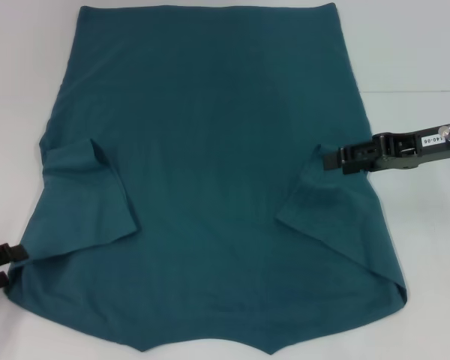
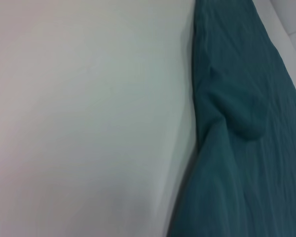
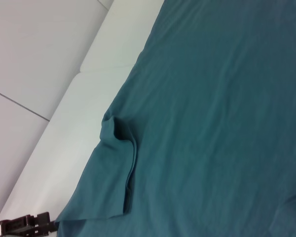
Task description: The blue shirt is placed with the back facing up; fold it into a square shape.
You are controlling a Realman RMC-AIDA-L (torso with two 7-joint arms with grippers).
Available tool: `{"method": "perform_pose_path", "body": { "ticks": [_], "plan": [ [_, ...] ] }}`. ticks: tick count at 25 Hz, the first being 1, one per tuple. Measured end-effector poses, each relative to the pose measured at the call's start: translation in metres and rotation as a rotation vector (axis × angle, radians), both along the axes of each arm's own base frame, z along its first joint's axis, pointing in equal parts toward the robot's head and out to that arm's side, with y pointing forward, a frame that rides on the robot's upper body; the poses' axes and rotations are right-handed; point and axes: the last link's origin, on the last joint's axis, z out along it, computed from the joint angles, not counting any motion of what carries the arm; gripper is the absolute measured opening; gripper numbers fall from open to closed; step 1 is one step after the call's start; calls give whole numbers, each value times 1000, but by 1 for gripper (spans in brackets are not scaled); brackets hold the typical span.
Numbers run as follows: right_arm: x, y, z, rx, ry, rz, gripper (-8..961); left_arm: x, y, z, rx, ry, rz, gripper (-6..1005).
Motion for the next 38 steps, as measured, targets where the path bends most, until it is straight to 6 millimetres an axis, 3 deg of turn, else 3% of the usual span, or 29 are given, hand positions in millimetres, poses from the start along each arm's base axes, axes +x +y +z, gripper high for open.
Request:
{"method": "perform_pose_path", "body": {
  "ticks": [12, 20, 38],
  "plan": [
    [-1, 0, 0, 0, 3, 1, 638, 17, 9, -19, -67, -51, -71, 731],
    [1, -1, 1, 7, 12, -6, 638, 25, 14, -15, -44, -86, -107, 732],
    [5, -2, 3, 12, 11, -15, 638, 5, -25, -1, -23, -125, 21, 732]
  ]
}}
